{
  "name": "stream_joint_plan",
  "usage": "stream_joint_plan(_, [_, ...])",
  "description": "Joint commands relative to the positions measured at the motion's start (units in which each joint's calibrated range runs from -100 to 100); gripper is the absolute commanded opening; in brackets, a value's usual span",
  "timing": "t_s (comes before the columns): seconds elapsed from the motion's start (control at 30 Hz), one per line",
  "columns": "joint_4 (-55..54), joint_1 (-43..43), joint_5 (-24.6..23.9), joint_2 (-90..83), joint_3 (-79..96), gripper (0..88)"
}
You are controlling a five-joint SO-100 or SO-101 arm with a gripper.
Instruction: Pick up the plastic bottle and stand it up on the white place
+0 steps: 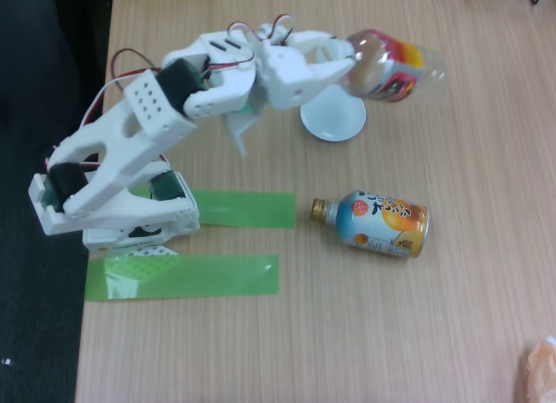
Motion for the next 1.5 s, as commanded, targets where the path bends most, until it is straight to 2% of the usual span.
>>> stream_joint_plan(0.0, [8.6, 0.2, 0.0, -4.2, -0.8, 9.0])
stream_joint_plan(0.27, [14.7, -0.3, 0.0, -10.3, -0.8, 9.0])
stream_joint_plan(0.57, [15.1, -6.3, 0.0, -16.9, -0.9, 9.0])
stream_joint_plan(0.77, [15.2, -7.1, -0.2, -19.3, -0.8, 9.0])
stream_joint_plan(0.93, [15.2, -6.5, -6.1, -19.6, -0.8, 9.0])
stream_joint_plan(1.3, [34.5, -7.1, -6.0, -18.9, -10.6, 9.0])
stream_joint_plan(1.47, [35.3, -7.1, -3.9, -18.8, -12.3, 9.0])
